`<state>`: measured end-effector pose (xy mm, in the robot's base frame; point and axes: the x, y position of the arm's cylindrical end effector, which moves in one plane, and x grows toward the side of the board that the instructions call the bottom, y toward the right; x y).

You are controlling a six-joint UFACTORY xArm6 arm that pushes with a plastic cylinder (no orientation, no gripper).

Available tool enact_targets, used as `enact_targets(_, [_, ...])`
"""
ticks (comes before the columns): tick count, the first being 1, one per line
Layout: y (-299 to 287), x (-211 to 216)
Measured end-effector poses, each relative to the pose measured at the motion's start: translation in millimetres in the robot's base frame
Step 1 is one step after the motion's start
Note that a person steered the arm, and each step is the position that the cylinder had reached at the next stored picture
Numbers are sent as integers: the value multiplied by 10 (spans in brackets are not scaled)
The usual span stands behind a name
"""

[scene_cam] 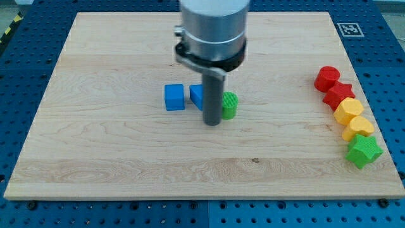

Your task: Move green circle on top left to red circle

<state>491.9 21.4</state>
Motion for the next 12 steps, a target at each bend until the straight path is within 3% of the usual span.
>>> enact_targets(2, [236, -246])
enact_targets(7, [303, -375])
enact_targets(12, [762, -1031])
